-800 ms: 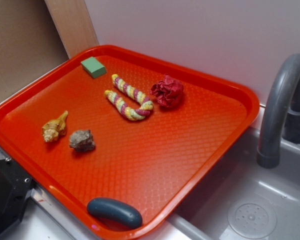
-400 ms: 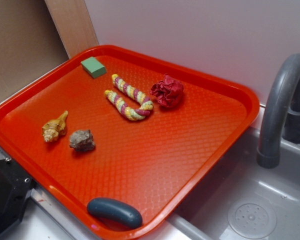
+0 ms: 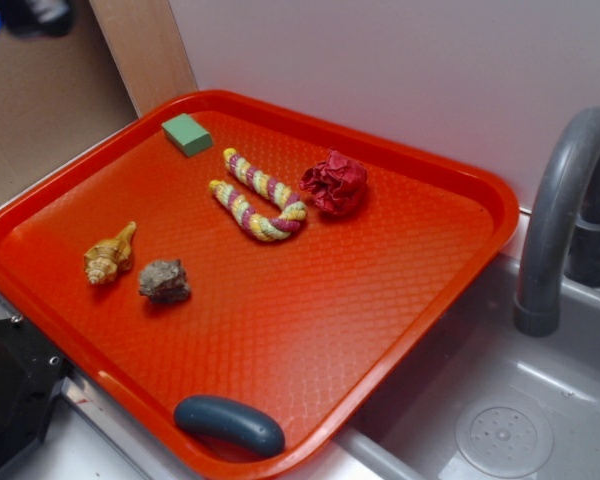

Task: Grab the green block.

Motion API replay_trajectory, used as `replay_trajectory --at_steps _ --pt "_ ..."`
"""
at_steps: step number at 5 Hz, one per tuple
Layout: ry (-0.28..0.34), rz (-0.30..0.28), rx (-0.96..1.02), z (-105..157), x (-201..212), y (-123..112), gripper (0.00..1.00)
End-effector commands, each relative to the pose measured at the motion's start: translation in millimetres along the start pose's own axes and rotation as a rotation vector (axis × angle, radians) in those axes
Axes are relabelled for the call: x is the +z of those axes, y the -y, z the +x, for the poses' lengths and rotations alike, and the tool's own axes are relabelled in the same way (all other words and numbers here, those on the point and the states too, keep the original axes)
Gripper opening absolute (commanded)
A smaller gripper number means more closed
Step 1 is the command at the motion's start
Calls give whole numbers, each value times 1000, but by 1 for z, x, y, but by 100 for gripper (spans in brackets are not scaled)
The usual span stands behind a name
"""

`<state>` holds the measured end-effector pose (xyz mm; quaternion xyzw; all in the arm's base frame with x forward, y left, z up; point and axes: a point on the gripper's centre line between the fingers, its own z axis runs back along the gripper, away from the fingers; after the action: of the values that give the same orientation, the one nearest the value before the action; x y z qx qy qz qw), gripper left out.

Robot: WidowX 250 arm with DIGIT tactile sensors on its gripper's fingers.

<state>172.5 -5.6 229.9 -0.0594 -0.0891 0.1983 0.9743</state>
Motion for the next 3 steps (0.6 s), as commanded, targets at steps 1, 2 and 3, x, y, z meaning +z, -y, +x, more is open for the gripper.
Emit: replay_trajectory --at_steps 1,2,3 --pt "149 42 152 81 -19 -27 100" --pt "266 111 307 108 -48 -46 100" --pt "290 141 394 128 -82 -65 100"
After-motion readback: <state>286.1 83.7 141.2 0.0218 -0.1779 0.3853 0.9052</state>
